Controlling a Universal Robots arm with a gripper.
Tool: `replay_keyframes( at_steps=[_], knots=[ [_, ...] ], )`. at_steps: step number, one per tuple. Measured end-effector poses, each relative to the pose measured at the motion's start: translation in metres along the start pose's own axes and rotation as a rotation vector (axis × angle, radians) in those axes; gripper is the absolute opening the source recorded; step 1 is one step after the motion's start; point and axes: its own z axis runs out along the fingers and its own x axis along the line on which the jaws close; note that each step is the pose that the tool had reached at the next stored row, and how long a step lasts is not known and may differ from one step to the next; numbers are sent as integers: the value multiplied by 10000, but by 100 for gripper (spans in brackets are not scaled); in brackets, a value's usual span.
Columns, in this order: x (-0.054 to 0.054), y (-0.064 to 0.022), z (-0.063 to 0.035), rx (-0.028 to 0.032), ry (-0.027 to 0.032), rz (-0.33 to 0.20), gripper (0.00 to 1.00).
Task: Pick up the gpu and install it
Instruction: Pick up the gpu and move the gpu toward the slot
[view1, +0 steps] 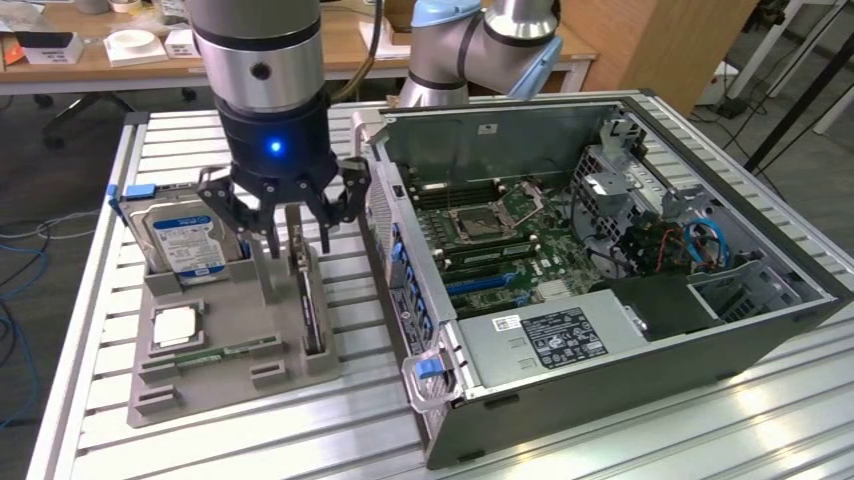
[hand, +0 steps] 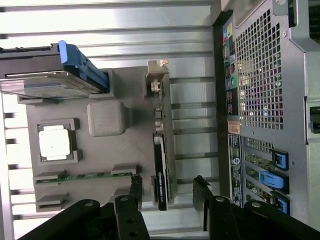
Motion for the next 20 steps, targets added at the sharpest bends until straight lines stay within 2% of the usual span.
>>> replay_keyframes(
  at_steps=[20],
  knots=[
    [2,-5,74,-1,0,0,53]
  ],
)
